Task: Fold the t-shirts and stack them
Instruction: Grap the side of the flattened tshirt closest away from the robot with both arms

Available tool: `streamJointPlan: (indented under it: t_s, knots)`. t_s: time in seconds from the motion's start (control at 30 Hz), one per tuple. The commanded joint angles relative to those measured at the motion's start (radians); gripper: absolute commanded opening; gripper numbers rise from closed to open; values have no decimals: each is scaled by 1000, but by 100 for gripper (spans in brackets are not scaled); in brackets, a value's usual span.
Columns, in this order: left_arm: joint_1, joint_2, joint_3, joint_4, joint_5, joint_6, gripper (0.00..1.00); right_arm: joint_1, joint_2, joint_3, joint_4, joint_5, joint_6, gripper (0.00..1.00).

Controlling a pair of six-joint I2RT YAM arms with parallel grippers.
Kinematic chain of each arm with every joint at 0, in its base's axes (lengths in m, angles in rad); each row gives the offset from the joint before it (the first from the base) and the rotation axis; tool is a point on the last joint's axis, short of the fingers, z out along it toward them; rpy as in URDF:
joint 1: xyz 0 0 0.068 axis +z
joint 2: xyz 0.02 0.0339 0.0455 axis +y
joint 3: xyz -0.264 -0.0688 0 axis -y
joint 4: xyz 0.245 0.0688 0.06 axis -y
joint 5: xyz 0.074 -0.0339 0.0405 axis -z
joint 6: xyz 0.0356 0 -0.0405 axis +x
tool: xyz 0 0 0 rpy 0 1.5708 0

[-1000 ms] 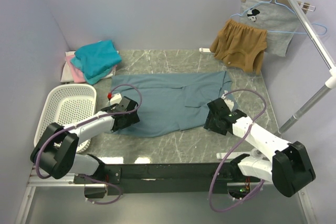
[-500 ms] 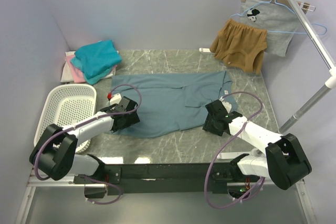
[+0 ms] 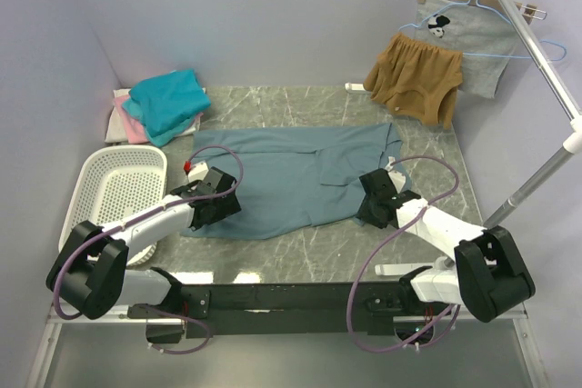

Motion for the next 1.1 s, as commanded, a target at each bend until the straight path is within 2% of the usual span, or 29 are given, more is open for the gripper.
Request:
streamJointPlan:
  t_s: [0.0,0.03,0.1,0.13,0.27,0.37,0.53,0.67,0.87,1.07]
  knots:
    - [-3,-34,-8,-10,-3,-20,99,-11,59,-1,21,9,-8,33]
    - [-3,-37,-8,-10,-2,-22,99,-13,64,2,23,0,-12,29]
    - [-3,-47,-13,-20,0,-31,100,-13,74,7,21,-5,-19,4]
    - [-2,-53,-14,-23,0,-36,99,-11,71,7,23,-14,-22,0]
    - [-3,-89,-14,-51,-11,-48,99,-13,5,-18,12,-30,-34,0]
    - [-3,-116,-13,-82,-14,-57,99,-13,-146,-28,-46,-54,-23,0]
    - [-8,-171,-19,-150,-14,-88,99,-8,-333,-13,-193,-53,23,0]
    - [-14,-228,-50,-220,-6,-172,99,-8,-452,-10,-293,-50,49,0]
    - [-60,-264,-108,-290,-26,-356,100,-6,-513,-13,-322,-65,54,0]
    - [-65,-248,-137,-313,-78,-499,97,-6,-487,10,-288,-116,6,0]
